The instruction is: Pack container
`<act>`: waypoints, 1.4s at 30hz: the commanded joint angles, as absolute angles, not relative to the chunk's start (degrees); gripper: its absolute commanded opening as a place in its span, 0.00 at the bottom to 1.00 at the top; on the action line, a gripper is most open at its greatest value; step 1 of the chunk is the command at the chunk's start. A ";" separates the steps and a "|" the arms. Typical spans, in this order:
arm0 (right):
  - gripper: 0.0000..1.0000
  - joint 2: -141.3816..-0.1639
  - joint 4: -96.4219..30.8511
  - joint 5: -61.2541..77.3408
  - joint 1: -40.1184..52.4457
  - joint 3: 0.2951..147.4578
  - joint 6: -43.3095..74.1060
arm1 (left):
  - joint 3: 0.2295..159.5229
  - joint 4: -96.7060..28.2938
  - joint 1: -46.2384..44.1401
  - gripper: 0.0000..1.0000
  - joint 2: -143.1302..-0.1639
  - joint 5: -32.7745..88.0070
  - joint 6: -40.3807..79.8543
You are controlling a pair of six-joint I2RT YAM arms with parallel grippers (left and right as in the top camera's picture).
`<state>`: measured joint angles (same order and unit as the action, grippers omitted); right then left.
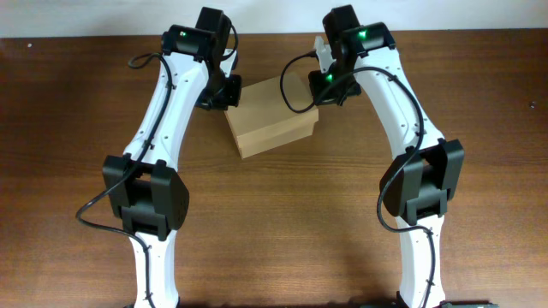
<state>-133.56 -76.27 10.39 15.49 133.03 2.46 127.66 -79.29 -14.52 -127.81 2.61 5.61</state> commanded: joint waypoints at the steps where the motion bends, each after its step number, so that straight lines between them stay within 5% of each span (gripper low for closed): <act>1: 0.04 -131.07 -76.99 11.18 16.51 136.27 1.67 | 127.11 -79.46 -14.63 0.07 -126.41 3.22 6.13; 42: 0.04 -133.51 -75.72 9.58 19.49 126.06 1.72 | 117.25 -74.15 -18.11 0.08 -126.52 4.27 6.17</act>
<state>-133.34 -76.53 10.33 18.96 128.64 2.33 118.61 -74.11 -17.41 -127.13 3.03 5.61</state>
